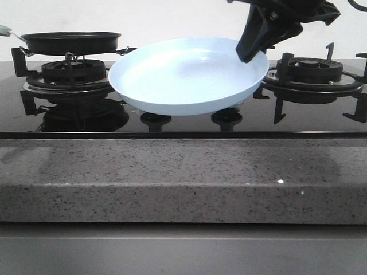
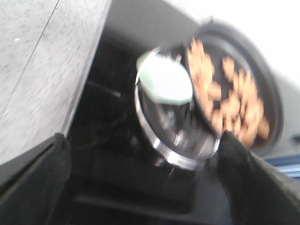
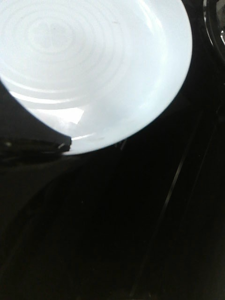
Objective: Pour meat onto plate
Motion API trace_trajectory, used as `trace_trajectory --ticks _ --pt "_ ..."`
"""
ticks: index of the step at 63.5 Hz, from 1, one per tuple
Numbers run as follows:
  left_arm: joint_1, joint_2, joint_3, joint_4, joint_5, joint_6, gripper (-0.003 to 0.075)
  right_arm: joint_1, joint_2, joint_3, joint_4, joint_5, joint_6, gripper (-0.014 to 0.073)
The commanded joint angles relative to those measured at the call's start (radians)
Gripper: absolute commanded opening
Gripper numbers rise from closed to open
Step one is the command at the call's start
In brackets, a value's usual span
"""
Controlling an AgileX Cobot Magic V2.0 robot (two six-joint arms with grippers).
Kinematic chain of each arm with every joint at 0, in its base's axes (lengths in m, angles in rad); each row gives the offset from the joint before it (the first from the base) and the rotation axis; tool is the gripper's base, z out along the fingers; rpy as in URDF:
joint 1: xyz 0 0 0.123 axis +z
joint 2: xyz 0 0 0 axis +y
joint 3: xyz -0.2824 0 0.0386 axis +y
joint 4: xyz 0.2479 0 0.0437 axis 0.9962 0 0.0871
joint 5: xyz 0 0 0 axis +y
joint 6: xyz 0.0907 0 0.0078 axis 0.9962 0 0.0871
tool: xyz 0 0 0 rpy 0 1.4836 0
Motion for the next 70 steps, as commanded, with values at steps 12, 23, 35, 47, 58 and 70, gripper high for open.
trace_trajectory --ticks 12,23,35,47,58,70 --pt "0.002 0.133 -0.082 -0.397 0.016 0.111 0.0617 0.0 -0.047 -0.026 0.027 -0.051 -0.01 -0.0058" --pt "-0.009 0.221 -0.106 -0.568 0.097 0.186 0.0617 0.0 -0.047 -0.026 0.027 -0.05 -0.01 -0.0058" --pt "-0.023 0.261 -0.126 -0.606 0.109 0.187 0.0557 0.0 -0.047 -0.026 0.027 -0.05 -0.01 -0.0058" --pt "-0.023 0.261 -0.126 -0.618 0.105 0.187 0.0328 0.0 -0.047 -0.026 0.027 -0.05 -0.01 -0.0058" --pt "-0.023 0.261 -0.126 -0.62 0.107 0.187 0.0162 0.0 -0.047 -0.026 0.027 -0.05 -0.01 -0.0058" --pt "-0.023 0.261 -0.126 -0.625 0.115 0.187 0.0009 0.0 -0.047 -0.026 0.027 -0.05 -0.01 -0.0058"
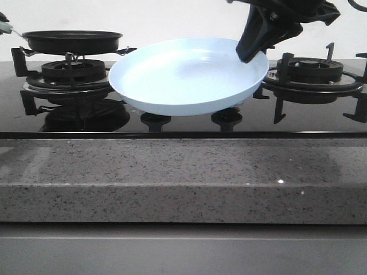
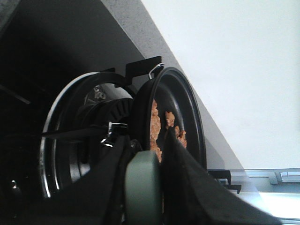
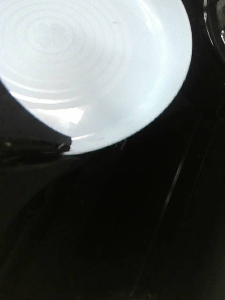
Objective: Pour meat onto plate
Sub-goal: 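Grasp the pan's green handle with the left gripper and lift it, then tilt the pan over the held plate with the left gripper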
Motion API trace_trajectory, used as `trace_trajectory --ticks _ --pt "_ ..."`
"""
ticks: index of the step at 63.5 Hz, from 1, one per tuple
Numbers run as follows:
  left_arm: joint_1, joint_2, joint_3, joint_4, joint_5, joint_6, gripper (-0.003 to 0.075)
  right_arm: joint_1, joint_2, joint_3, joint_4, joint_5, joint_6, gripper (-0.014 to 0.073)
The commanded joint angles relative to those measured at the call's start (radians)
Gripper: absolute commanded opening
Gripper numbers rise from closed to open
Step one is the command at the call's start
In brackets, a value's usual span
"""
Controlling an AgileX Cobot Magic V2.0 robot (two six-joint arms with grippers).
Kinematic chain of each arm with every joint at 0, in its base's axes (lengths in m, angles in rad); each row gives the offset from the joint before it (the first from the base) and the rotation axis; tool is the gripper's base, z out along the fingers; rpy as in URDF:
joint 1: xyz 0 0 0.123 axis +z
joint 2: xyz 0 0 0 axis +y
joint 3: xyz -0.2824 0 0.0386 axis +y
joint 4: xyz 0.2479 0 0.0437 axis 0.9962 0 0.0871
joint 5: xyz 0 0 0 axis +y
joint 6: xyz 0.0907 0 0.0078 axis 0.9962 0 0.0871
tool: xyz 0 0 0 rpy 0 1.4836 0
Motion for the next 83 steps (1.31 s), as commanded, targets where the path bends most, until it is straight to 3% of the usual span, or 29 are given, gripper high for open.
trace_trajectory --ticks 1,23,44,58,70,83 --pt "-0.007 -0.048 -0.033 -0.056 0.032 0.006 -0.0004 0.0 -0.047 -0.026 0.027 -0.05 -0.01 -0.0058" --pt "-0.007 -0.146 -0.033 -0.127 0.115 0.072 -0.002 0.0 -0.047 -0.026 0.027 -0.05 -0.01 -0.0058" --pt "-0.06 -0.35 -0.033 -0.024 0.103 0.087 -0.002 0.0 -0.047 -0.026 0.027 -0.05 -0.01 -0.0058" --pt "-0.197 -0.484 -0.02 0.15 -0.057 0.097 -0.002 0.0 -0.047 -0.026 0.027 -0.05 -0.01 -0.0058" --pt "-0.333 -0.575 0.075 0.202 -0.211 0.121 -0.002 0.0 -0.047 -0.026 0.027 -0.05 -0.01 -0.0058" --pt "-0.491 -0.642 0.179 0.21 -0.339 0.266 -0.002 0.0 -0.047 -0.026 0.027 -0.05 -0.01 -0.0058"
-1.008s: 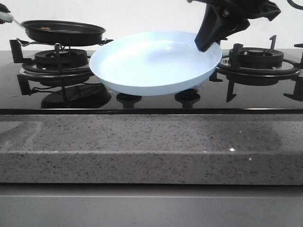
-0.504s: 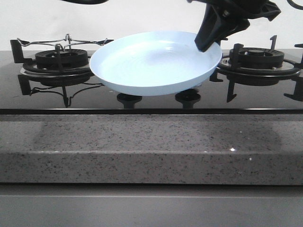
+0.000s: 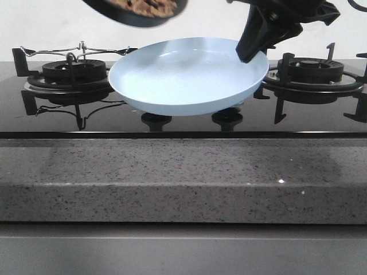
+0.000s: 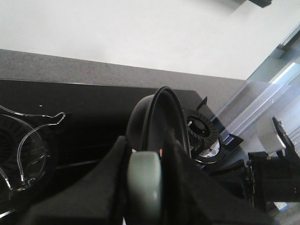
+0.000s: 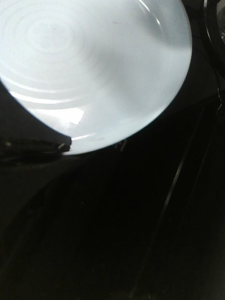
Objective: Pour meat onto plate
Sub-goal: 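Tilt the pan over the held plate with the left gripper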
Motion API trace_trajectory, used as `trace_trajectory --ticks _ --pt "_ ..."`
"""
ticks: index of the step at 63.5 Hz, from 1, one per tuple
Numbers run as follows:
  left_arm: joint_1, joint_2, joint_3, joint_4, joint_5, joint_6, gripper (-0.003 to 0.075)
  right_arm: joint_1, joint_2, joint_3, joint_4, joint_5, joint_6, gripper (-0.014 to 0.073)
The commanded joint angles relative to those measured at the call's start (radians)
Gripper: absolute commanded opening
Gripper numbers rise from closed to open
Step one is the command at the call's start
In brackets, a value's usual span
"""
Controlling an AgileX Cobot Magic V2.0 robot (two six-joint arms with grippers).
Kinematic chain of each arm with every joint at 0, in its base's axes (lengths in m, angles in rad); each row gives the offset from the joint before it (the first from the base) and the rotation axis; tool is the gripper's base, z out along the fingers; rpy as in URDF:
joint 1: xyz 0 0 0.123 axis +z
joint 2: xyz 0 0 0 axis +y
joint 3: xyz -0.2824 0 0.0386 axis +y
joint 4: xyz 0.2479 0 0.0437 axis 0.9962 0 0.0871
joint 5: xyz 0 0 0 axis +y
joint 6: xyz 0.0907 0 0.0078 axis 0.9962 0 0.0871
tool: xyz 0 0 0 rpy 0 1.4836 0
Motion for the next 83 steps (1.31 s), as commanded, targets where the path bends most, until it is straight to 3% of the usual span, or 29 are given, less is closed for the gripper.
trace_trajectory --ticks 1,23,42,49,83 --pt "-0.073 -0.055 -0.002 -0.062 -0.098 0.078 -0.002 0.0 -0.047 -0.026 0.027 -0.05 -0.008 -0.0058" --pt "-0.3 -0.06 0.005 0.009 -0.323 0.404 -0.002 0.0 -0.047 -0.026 0.027 -0.05 -0.008 -0.0058" --pt "-0.439 -0.06 0.005 0.029 -0.36 0.73 -0.002 0.0 -0.047 -0.026 0.027 -0.05 -0.008 -0.0058" --pt "-0.456 -0.06 0.005 0.039 -0.377 0.779 -0.002 0.0 -0.047 -0.026 0.027 -0.05 -0.008 -0.0058" --pt "-0.454 -0.06 0.005 0.03 -0.413 0.757 -0.002 0.0 -0.047 -0.026 0.027 -0.05 -0.008 -0.0058"
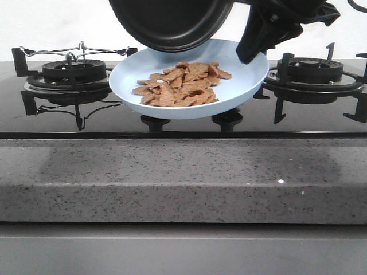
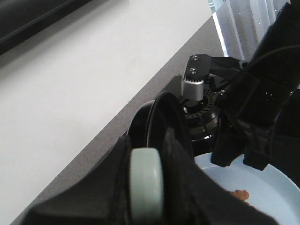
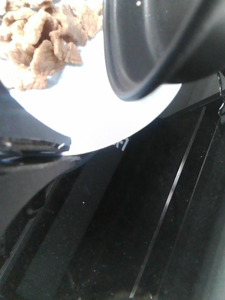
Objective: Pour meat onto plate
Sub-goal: 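Tilt the pan over the held plate with the left gripper, then return the empty pan onto its burner with the left gripper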
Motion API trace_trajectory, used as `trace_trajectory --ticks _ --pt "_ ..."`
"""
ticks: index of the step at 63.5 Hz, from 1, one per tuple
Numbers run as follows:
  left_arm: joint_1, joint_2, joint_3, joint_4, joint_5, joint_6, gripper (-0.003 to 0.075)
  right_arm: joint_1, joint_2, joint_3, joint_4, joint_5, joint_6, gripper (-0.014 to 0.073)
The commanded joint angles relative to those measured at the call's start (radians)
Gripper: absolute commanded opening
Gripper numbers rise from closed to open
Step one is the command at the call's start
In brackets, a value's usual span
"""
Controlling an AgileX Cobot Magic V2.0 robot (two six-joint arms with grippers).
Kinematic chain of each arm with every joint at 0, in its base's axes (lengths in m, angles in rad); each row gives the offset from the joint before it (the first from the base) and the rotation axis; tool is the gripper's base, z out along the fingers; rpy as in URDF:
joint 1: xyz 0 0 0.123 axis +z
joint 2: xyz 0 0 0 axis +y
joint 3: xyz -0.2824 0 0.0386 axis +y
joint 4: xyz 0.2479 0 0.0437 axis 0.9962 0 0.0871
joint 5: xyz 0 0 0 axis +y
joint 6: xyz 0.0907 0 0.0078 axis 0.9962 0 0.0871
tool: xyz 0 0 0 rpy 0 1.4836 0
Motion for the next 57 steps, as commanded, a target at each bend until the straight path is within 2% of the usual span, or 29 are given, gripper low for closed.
trace_trajectory --ticks 1,5,11,29,42,57 --pt "-0.008 -0.034 -0.036 -0.044 -0.089 -0.038 -0.002 0.0 -0.047 -0.028 0.027 -0.05 -0.008 -0.0058" --pt "0.006 -0.034 -0.038 -0.049 -0.123 -0.1 -0.002 0.0 -0.047 -0.028 0.027 -0.05 -0.008 -0.0058" --pt "0.068 -0.029 -0.055 -0.049 -0.097 -0.19 -0.002 0.0 -0.047 -0.028 0.027 -0.05 -0.008 -0.0058" --pt "0.412 0.061 -0.179 -0.101 0.168 -0.496 -0.002 0.0 -0.047 -0.028 0.027 -0.05 -0.008 -0.0058" --pt "0.637 0.148 -0.186 -0.378 0.29 -0.574 -0.002 0.0 -0.047 -0.028 0.027 -0.05 -0.008 -0.0058" --pt "0.788 0.271 -0.186 -0.61 0.434 -0.637 -0.002 0.0 -0.047 -0.028 0.027 -0.049 -0.008 -0.0058"
